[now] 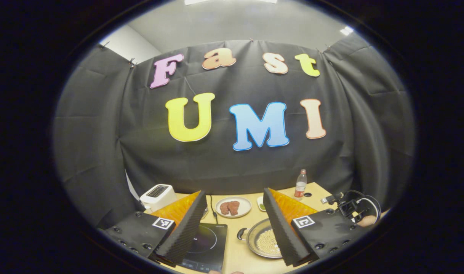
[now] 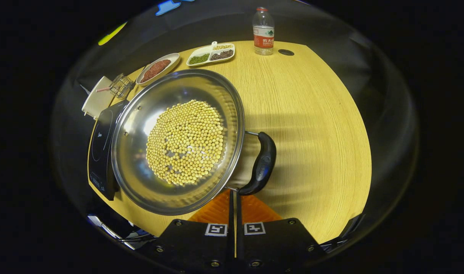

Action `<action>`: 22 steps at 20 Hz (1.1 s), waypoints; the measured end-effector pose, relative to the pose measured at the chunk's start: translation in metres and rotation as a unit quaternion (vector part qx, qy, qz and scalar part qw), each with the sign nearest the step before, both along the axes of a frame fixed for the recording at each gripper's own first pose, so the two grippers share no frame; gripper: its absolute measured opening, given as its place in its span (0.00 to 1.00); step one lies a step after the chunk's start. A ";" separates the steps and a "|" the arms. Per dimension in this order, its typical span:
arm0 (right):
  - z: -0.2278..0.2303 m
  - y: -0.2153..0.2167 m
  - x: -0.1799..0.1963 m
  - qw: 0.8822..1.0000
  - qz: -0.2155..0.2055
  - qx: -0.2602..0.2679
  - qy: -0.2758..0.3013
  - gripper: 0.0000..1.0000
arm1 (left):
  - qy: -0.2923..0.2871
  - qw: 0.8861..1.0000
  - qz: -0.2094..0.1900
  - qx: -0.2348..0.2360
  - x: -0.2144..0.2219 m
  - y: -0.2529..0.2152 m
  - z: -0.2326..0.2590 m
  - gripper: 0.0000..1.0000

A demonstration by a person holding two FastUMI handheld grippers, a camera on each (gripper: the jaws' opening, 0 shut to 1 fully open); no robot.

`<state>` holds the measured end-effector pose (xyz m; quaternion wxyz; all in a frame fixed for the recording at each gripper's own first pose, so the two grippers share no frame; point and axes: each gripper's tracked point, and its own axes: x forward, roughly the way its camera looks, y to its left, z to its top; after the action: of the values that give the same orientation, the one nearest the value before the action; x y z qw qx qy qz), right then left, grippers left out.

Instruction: First push the handle of the pot to place it horizontally, then grasp the pot with both hands and set it on the induction cooktop.

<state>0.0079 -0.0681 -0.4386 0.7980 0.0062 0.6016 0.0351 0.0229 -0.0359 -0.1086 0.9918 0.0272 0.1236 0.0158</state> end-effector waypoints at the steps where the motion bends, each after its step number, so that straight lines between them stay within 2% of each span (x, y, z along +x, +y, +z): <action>1: 0.000 -0.002 0.003 1.000 0.003 -0.002 -0.001 0.02 | 0.001 1.000 0.002 0.000 -0.002 -0.001 0.001 1.00; 7: -0.006 -0.010 0.016 1.000 0.007 -0.003 -0.006 0.02 | 0.006 1.000 0.010 0.008 -0.009 -0.003 -0.001 1.00; 12: -0.008 -0.015 0.027 1.000 0.010 -0.003 -0.011 0.02 | 0.016 1.000 0.017 0.000 -0.014 -0.005 -0.010 1.00; 13: -0.008 -0.016 0.030 1.000 0.009 -0.004 -0.013 0.02 | 0.018 1.000 0.017 -0.002 -0.015 -0.006 -0.011 0.98; 14: -0.009 -0.017 0.033 1.000 0.011 -0.005 -0.014 0.02 | 0.020 1.000 0.017 -0.003 -0.016 -0.007 -0.012 1.00; 17: -0.011 -0.019 0.042 1.000 0.014 -0.009 -0.018 0.02 | 0.023 0.999 0.021 -0.006 -0.020 -0.006 -0.015 0.99; 22: -0.009 -0.021 0.051 0.999 0.008 -0.020 -0.024 0.02 | 0.032 0.999 0.007 -0.017 -0.019 -0.006 -0.026 1.00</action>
<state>0.0585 -0.0889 -0.4481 0.8122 -0.0151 0.5824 0.0295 0.0034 -0.0414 -0.1346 0.9876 0.0101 0.1555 0.0200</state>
